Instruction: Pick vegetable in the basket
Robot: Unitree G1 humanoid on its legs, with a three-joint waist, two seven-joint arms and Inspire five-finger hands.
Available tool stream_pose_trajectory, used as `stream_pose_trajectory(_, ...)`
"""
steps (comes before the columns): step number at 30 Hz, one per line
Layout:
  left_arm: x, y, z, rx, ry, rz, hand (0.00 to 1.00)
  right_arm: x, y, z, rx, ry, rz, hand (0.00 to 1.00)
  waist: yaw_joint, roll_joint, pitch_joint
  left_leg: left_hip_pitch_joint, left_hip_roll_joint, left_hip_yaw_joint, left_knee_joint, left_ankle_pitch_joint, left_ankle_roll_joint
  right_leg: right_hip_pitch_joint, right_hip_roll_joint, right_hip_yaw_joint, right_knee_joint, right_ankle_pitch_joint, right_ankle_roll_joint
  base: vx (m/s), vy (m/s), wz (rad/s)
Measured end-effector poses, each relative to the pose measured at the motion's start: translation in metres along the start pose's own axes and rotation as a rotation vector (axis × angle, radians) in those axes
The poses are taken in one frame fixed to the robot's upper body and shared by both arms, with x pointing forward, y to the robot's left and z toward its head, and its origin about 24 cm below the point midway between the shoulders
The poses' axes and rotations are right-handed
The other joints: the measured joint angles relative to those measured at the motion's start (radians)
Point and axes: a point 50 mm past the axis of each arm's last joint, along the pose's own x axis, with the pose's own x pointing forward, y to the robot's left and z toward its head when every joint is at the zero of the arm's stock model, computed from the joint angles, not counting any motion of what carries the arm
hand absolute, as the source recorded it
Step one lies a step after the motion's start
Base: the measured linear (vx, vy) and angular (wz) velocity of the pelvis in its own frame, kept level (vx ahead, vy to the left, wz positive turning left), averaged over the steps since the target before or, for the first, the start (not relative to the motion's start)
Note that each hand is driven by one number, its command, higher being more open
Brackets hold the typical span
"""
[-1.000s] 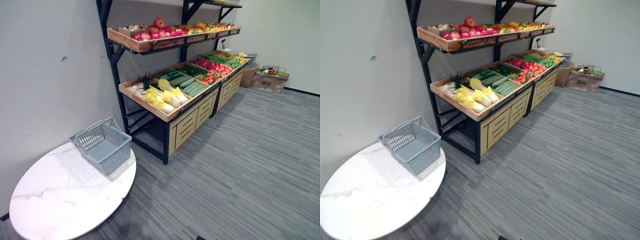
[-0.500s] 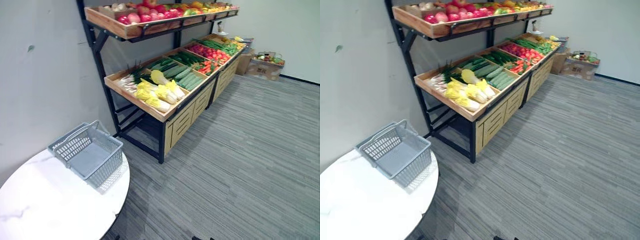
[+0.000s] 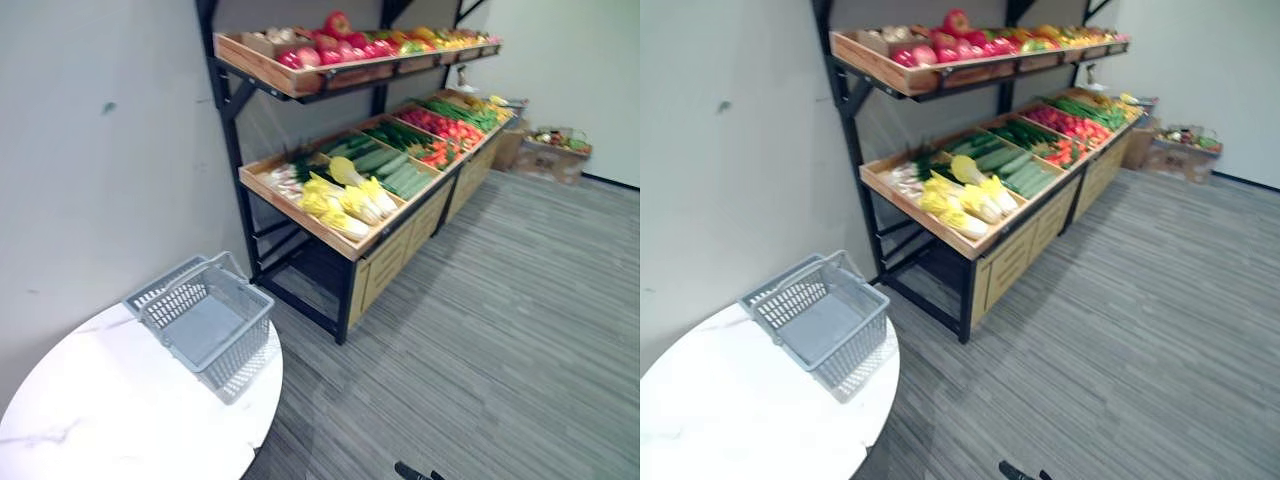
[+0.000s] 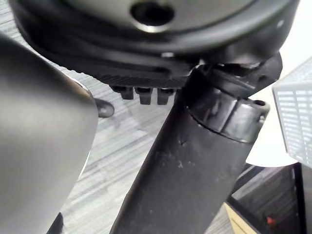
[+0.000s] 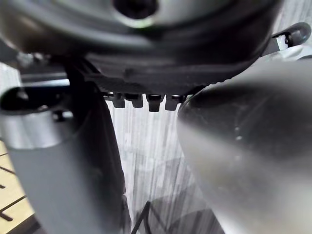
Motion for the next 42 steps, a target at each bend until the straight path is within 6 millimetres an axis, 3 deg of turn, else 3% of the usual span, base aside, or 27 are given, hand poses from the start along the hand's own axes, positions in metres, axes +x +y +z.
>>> stream_pose_trajectory(3,-0.001,0.002,-0.005,-0.046,0.01,0.01,1.0,0.001,0.004,-0.001,-0.005,-0.004,0.01,1.0,0.001,0.025,-0.006,0.001,0.071,-0.065,0.04,-0.034,-0.007,-0.048,0.079,0.015,-0.212,-0.006,0.014,0.14,-0.014,0.69)
stream_pose_trajectory(5,-0.002,0.005,-0.005,-0.074,0.003,0.021,1.0,0.002,0.007,-0.002,-0.042,0.01,0.025,1.0,0.004,0.029,-0.008,-0.005,0.107,-0.098,0.073,-0.066,-0.029,-0.065,0.142,0.073,-0.377,0.027,0.056,0.16,-0.1,0.47)
stream_pose_trajectory(6,-0.002,0.005,-0.005,-0.071,0.002,0.026,1.0,0.002,0.008,-0.001,-0.059,0.014,0.034,1.0,0.006,0.028,-0.008,-0.008,0.114,-0.125,0.095,-0.087,-0.045,-0.07,0.168,0.129,-0.48,0.063,0.072,0.2,-0.182,0.59)
stream_pose_trajectory(8,-0.002,0.006,-0.005,-0.062,0.003,0.033,1.0,0.004,0.011,-0.001,-0.081,0.026,0.045,1.0,0.008,0.018,-0.011,-0.018,0.102,-0.189,0.14,-0.134,-0.071,-0.059,0.171,0.194,-0.616,0.142,0.081,0.31,-0.286,1.05)
stream_pose_trajectory(9,-0.003,0.01,-0.003,-0.072,-0.008,0.045,1.0,0.004,0.013,-0.005,-0.095,0.042,0.048,1.0,0.01,-0.019,-0.017,-0.018,0.081,-0.213,0.165,-0.166,-0.089,-0.037,0.141,0.181,-0.638,0.243,0.074,0.31,-0.29,1.16)
stream_pose_trajectory(10,-0.002,0.009,-0.001,-0.075,-0.014,0.047,1.0,0.004,0.012,-0.005,-0.098,0.047,0.041,1.0,0.017,-0.02,-0.014,-0.013,0.084,-0.214,0.178,-0.181,-0.102,-0.035,0.133,0.148,-0.616,0.29,0.042,0.32,-0.312,1.33)
stream_pose_trajectory(11,-0.001,0.003,-0.005,-0.086,-0.012,0.044,1.0,0.003,0.007,-0.001,-0.119,0.047,0.03,1.0,0.023,0.006,-0.018,-0.021,0.136,-0.187,0.209,-0.194,-0.129,-0.011,0.154,0.078,-0.59,0.245,0.019,0.25,-0.25,0.91)
stream_pose_trajectory(15,-0.002,0.005,-0.004,-0.085,-0.027,0.068,1.0,0.007,0.012,0.001,-0.267,0.114,0.051,1.0,0.042,0.019,-0.023,0.003,0.219,-0.164,0.154,-0.178,-0.188,0.044,0.196,-0.031,-0.596,0.206,-0.012,0.24,-0.259,0.88)
stream_pose_trajectory(17,-0.003,0.009,-0.002,-0.072,-0.031,0.073,1.0,0.009,0.017,0.002,-0.356,0.16,0.08,1.0,0.035,0.005,-0.03,-0.02,0.225,-0.096,0.108,-0.12,-0.186,0.055,0.178,-0.105,-0.622,0.193,-0.027,0.11,-0.156,1.09)
stream_pose_trajectory(18,-0.003,0.008,0.001,-0.016,-0.027,0.066,1.0,0.009,0.016,0.004,-0.365,0.164,0.075,1.0,0.024,0.002,-0.03,-0.048,0.222,-0.02,0.093,-0.085,-0.177,0.061,0.154,-0.169,-0.627,0.192,-0.027,0.04,-0.067,1.59)
stream_pose_trajectory(20,-0.001,0.008,0.009,0.14,-0.018,0.062,1.0,0.006,0.009,0.002,-0.354,0.184,0.055,1.0,0.001,-0.01,-0.04,-0.111,0.22,0.179,0.141,-0.052,-0.121,0.066,0.1,-0.28,-0.607,0.167,-0.034,0.02,0.024,1.89)
stream_pose_trajectory(21,-0.001,0.007,0.011,0.159,-0.015,0.06,1.0,0.006,0.007,0.004,-0.356,0.182,0.051,1.0,0.0,-0.008,-0.04,-0.127,0.22,0.219,0.162,-0.046,-0.124,0.06,0.091,-0.288,-0.585,0.156,-0.037,0.02,0.086,1.66)
stream_pose_trajectory(24,-0.001,0.006,0.013,0.183,-0.001,0.041,1.0,0.008,0.011,0.004,-0.352,0.17,0.051,1.0,0.002,-0.021,-0.045,-0.113,0.171,0.185,0.075,0.01,-0.139,0.043,0.064,-0.186,-0.521,0.112,-0.019,-0.02,0.119,0.88)
stream_pose_trajectory(26,0.0,0.0,0.01,0.231,0.015,0.019,1.0,0.008,0.011,0.005,-0.346,0.162,0.048,1.0,-0.007,-0.022,-0.047,-0.059,0.132,0.183,-0.068,0.088,-0.139,0.039,0.051,-0.176,-0.522,0.089,0.002,-0.02,0.042,0.26)
stream_pose_trajectory(28,0.002,-0.002,0.011,0.28,0.027,0.013,1.0,0.009,0.014,0.009,-0.346,0.132,0.057,1.0,-0.025,-0.018,-0.03,-0.067,0.12,0.178,-0.076,0.099,-0.137,0.028,0.04,-0.171,-0.518,0.081,0.011,-0.07,0.042,0.06)
stream_pose_trajectory(31,0.002,-0.002,0.01,0.288,0.055,0.017,1.0,0.009,0.013,0.012,-0.334,0.108,0.055,1.0,-0.039,-0.014,-0.014,-0.062,0.115,0.183,-0.076,0.102,-0.134,0.036,0.038,-0.159,-0.506,0.087,0.018,-0.09,0.018,-0.06)
stream_pose_trajectory(34,0.002,0.0,0.012,0.31,0.057,0.035,1.0,0.01,0.017,0.012,-0.283,0.095,0.057,1.0,-0.036,-0.027,0.003,-0.046,0.116,0.186,-0.076,0.102,-0.134,0.047,0.043,-0.137,-0.498,0.092,0.016,-0.07,0.008,-0.04)
stream_pose_trajectory(39,0.001,0.007,0.01,0.149,0.054,0.085,1.0,0.009,0.017,0.003,-0.15,0.08,0.038,1.0,-0.016,-0.027,0.008,-0.045,0.149,0.22,-0.076,0.093,-0.143,0.066,0.095,-0.055,-0.592,0.16,0.001,-0.06,0.001,-0.21)
stream_pose_trajectory(42,0.0,0.01,0.007,0.096,0.061,0.094,1.0,0.009,0.018,0.0,-0.178,0.086,0.031,1.0,-0.019,-0.025,0.009,-0.031,0.157,0.239,-0.076,0.098,-0.151,0.083,0.102,-0.037,-0.63,0.164,0.019,-0.05,0.01,-0.23)
